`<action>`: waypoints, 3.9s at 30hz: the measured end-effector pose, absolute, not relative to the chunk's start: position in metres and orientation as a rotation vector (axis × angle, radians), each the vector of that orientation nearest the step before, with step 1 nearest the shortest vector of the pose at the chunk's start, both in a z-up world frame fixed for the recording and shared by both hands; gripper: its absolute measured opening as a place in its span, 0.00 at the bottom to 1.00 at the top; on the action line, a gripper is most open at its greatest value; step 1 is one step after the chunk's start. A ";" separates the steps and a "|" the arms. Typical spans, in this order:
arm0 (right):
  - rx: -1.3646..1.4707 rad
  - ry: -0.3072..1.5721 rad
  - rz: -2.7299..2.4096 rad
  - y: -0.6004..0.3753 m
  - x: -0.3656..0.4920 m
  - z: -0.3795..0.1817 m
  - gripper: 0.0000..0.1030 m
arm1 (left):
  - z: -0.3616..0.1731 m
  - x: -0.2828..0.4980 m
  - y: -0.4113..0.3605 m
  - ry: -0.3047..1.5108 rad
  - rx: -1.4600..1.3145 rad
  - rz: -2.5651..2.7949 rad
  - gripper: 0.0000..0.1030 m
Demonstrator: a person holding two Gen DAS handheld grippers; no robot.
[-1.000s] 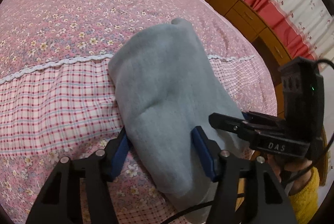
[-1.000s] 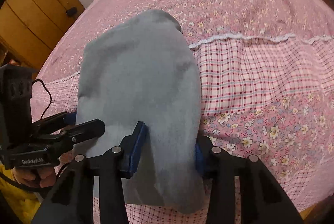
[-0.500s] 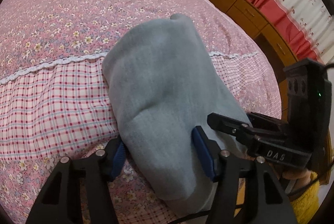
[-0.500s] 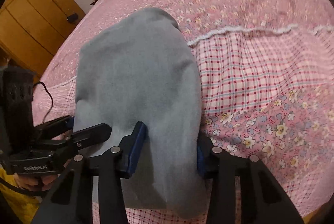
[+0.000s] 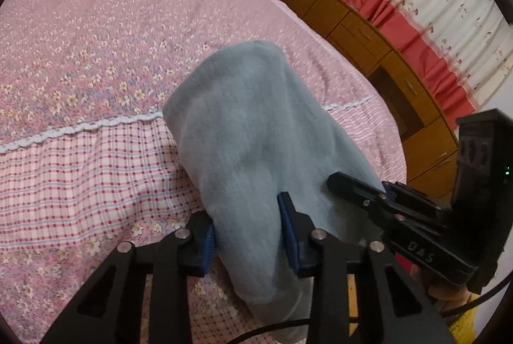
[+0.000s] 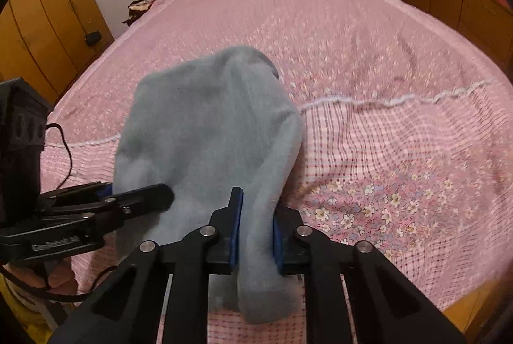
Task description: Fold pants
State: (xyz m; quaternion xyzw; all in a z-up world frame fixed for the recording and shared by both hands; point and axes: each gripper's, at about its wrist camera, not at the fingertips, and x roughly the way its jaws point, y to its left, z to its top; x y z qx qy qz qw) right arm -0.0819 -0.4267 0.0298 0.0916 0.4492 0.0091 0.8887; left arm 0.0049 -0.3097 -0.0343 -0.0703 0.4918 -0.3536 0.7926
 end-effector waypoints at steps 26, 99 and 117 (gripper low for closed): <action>0.407 0.959 0.197 -0.403 -0.051 -0.012 0.19 | -0.034 0.009 -0.285 1.020 -0.087 -0.679 0.31; 0.212 0.830 0.242 -0.170 -0.029 0.007 0.28 | -0.020 0.034 0.001 0.881 -0.108 -0.364 0.29; 0.082 0.894 0.262 -0.150 -0.054 -0.018 0.35 | -0.040 -0.019 -0.003 0.918 -0.102 -0.217 0.38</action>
